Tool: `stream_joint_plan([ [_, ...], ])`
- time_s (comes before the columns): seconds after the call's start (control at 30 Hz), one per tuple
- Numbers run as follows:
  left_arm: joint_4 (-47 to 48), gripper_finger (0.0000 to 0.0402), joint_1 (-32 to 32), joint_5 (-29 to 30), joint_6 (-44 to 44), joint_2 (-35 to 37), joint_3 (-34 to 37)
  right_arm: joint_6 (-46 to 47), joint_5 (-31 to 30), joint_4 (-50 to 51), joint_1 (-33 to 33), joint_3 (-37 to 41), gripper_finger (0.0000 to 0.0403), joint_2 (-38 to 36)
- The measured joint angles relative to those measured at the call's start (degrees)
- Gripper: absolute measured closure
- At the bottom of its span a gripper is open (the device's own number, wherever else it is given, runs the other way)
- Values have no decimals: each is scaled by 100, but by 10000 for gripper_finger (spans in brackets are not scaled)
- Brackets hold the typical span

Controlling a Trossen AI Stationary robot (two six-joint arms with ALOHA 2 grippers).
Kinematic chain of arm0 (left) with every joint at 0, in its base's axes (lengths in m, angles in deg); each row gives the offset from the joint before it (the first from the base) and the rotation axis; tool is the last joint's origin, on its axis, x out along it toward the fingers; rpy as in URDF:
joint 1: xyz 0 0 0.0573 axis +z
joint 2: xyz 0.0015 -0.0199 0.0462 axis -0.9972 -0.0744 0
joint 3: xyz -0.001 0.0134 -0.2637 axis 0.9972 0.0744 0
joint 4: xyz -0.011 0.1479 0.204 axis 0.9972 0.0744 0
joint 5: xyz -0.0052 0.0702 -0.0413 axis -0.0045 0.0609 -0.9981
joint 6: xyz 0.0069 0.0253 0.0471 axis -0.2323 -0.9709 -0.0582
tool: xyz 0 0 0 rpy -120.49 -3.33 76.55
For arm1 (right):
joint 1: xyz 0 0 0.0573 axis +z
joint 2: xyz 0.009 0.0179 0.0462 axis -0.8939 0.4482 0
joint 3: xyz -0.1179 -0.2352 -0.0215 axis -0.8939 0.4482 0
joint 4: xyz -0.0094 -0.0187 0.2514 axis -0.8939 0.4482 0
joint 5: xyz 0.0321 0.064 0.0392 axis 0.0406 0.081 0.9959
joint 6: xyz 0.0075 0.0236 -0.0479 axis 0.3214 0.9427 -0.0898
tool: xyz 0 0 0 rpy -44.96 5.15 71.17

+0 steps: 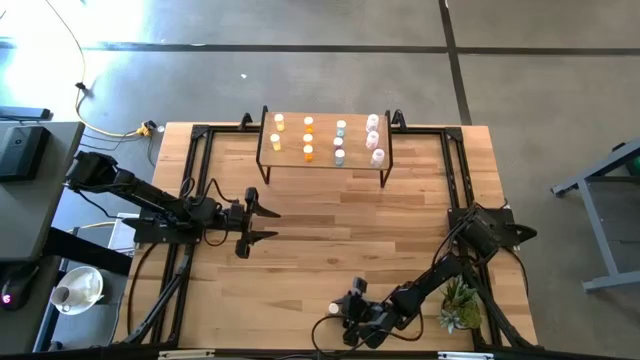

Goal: Pick and place medicine bottles onto shelf by color
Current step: Put the yellow pill bottle on the shelf aligned with the yellow pill bottles

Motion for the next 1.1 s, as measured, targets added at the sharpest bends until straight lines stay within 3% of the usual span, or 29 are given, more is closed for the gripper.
stream_joint_plan([
  [0.27,372,186,0,-17,353,0,0,46,102,-129,0,-2,325,0],
  [0.53,1239,186,0,-416,501,0,-99,594,69,-208,-156,-2,327,0],
  [0.63,1980,186,0,-568,495,2,-365,567,103,-421,-307,-2,326,0],
  [0.93,5345,186,0,-689,197,2,-1502,553,745,-732,-1018,-4,326,-2],
  [1.1,6288,186,1,-687,197,2,-1954,553,1343,-745,-1500,-4,325,-2],
])
